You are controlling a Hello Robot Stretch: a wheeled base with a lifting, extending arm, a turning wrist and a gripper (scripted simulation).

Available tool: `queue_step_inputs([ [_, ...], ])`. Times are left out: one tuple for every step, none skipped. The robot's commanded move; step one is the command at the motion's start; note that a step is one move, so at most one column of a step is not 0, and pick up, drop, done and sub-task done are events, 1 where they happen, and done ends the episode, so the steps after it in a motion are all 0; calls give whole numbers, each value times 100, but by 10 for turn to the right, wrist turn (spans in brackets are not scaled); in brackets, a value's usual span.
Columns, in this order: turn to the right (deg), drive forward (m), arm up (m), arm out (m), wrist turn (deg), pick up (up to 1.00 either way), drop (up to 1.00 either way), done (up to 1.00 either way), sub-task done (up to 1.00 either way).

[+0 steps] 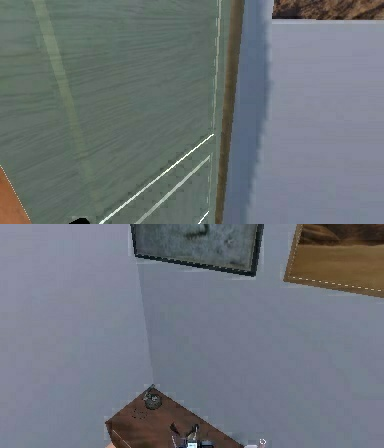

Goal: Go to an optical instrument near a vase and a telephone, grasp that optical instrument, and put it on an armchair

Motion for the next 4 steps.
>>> queue_step_inputs([
  [0, 0, 0, 0, 210, 0, 0, 0, 0],
  [0, 0, -30, 0, 0, 0, 0, 0, 0],
  [0, 0, 0, 0, 0, 100, 0, 0, 0],
  [0, 0, 10, 0, 0, 0, 0, 0, 0],
])
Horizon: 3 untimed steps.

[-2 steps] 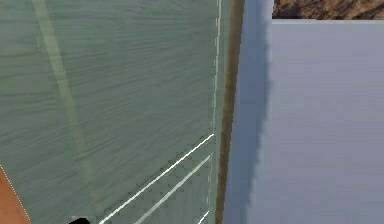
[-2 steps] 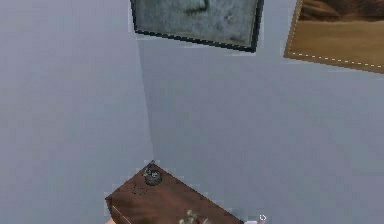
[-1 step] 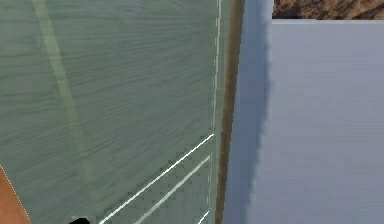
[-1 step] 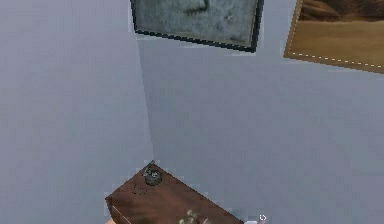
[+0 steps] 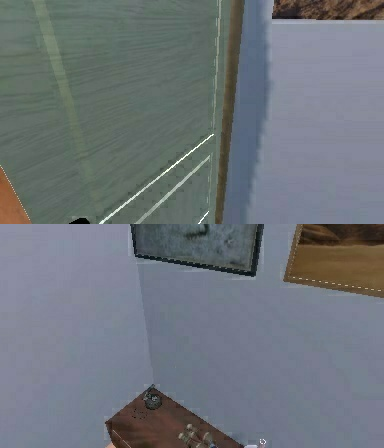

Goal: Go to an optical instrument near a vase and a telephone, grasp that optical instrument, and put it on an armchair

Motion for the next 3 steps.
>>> queue_step_inputs([
  [0, 0, 50, 0, 0, 0, 0, 0, 0],
  [0, 0, 20, 0, 0, 0, 0, 0, 0],
  [0, 0, 0, 0, -450, 0, 0, 0, 0],
])
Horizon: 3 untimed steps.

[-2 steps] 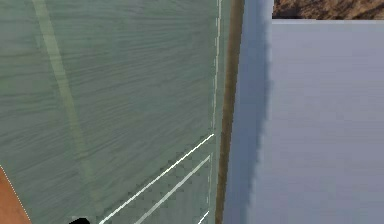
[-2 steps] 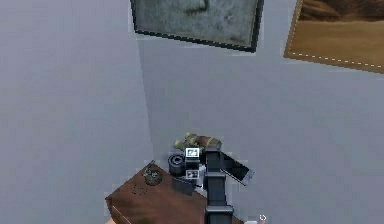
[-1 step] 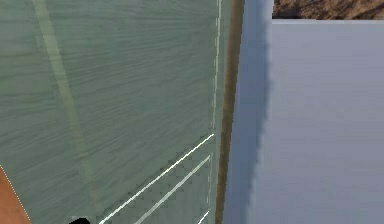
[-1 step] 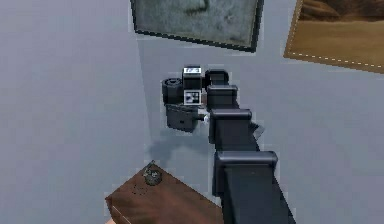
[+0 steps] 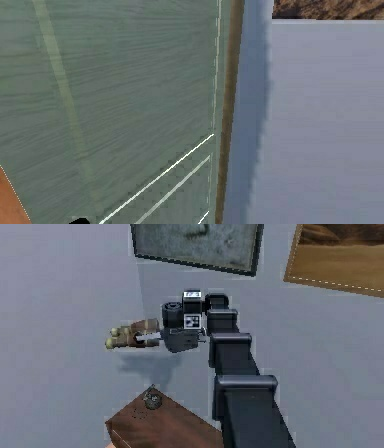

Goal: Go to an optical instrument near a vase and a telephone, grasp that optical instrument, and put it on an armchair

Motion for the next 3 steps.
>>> queue_step_inputs([
  [0, 0, 0, 0, -450, 0, 0, 0, 0],
  [0, 0, 0, 0, -450, 0, 0, 0, 0],
  [0, 0, 0, 0, -150, 0, 0, 0, 0],
])
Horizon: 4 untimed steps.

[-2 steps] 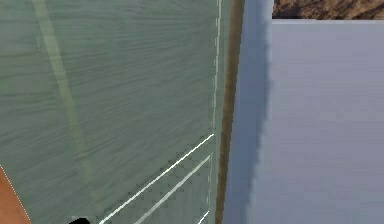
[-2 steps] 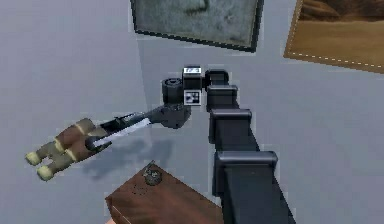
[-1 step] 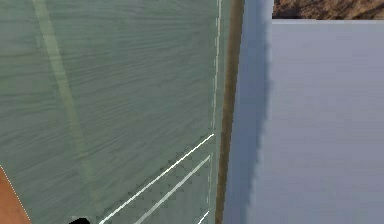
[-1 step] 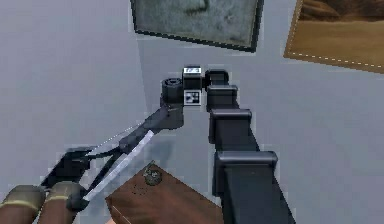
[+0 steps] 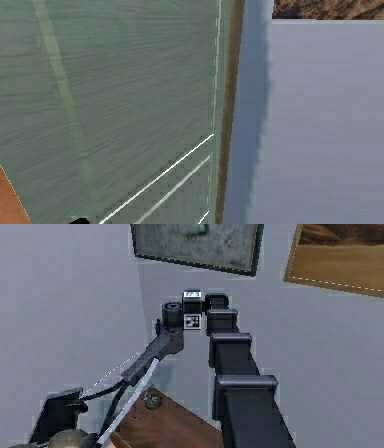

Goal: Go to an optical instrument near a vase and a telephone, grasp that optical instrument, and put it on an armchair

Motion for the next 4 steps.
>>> queue_step_inputs([
  [0, 0, 0, -24, 0, 0, 0, 0, 0],
  [-450, 0, 0, 0, 0, 0, 0, 0, 0],
  [-450, 0, 0, 0, 0, 0, 0, 0, 0],
  [-240, 0, 0, 0, 0, 0, 0, 0, 0],
])
